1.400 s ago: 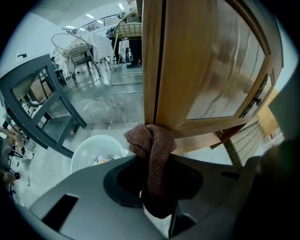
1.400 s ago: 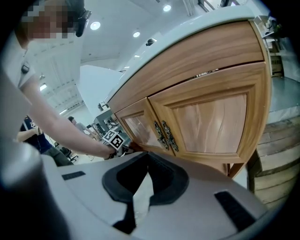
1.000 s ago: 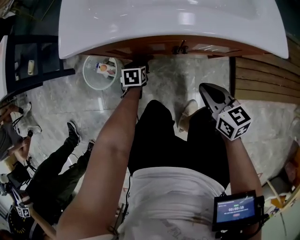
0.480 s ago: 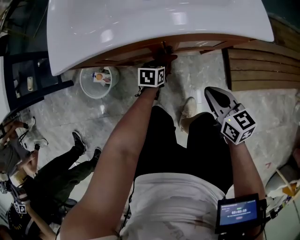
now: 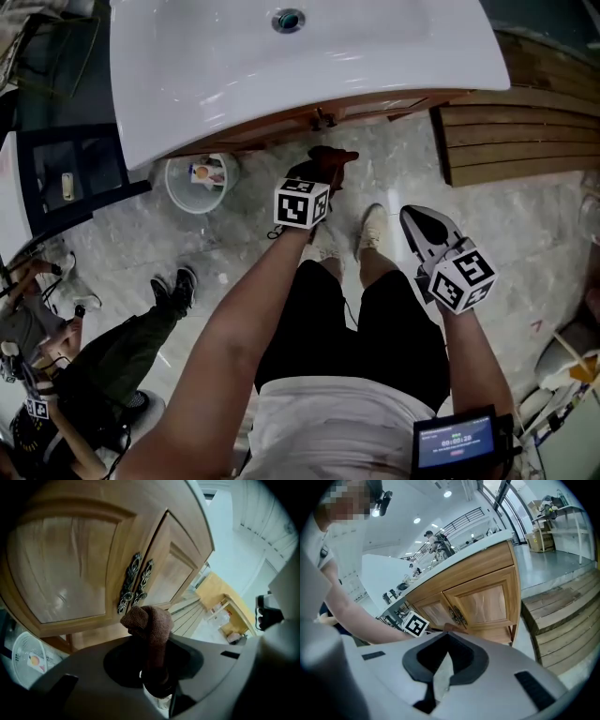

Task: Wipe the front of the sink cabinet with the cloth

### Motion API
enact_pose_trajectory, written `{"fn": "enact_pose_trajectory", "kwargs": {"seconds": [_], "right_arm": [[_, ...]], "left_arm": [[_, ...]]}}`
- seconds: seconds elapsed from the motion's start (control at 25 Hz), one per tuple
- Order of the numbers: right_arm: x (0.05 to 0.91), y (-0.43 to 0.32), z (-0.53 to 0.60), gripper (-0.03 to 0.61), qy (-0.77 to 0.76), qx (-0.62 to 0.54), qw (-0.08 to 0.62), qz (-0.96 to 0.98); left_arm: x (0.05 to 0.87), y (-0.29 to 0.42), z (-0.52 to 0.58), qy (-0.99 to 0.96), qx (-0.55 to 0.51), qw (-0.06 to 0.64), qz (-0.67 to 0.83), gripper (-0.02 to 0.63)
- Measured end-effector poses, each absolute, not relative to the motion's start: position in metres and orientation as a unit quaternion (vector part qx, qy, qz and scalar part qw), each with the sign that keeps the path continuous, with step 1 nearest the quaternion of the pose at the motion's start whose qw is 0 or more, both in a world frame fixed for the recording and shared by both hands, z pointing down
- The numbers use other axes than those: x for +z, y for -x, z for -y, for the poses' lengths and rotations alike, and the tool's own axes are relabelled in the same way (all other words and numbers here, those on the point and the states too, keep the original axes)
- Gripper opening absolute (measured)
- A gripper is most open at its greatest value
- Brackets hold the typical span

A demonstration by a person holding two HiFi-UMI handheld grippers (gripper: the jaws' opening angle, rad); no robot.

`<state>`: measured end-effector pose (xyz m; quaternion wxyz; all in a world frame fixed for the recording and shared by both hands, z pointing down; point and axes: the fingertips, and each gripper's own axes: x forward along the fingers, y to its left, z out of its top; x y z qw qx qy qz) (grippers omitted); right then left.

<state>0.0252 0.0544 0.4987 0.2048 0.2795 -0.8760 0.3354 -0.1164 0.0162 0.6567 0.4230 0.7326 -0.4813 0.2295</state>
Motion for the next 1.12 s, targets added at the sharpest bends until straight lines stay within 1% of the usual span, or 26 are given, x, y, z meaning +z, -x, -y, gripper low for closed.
{"fn": "enact_pose_trajectory", "kwargs": {"seconds": [0.24,0.56,0.76,1.12], "right_arm": [[0.468,-0.004,-0.068,0.014,-0.276,0.336,0.194,0.879],[0.464,0.006,-0.075,0.014,-0.251,0.341,0.191,0.886],[0.462,-0.006,-0.072,0.014,-0.224,0.346,0.196,0.890],[0.444,-0.047,-0.042,0.014,-0.173,0.341,0.191,0.904]], "left_arm": [[0.596,0.120,-0.021,-0.741,0.212,0.403,0.493,0.106],[0.517,0.138,-0.005,-0.731,0.123,0.387,0.549,0.106],[0.479,0.143,0.006,-0.720,0.092,0.353,0.590,0.106],[0.456,0.165,0.013,-0.638,0.077,0.343,0.685,0.106]]}}
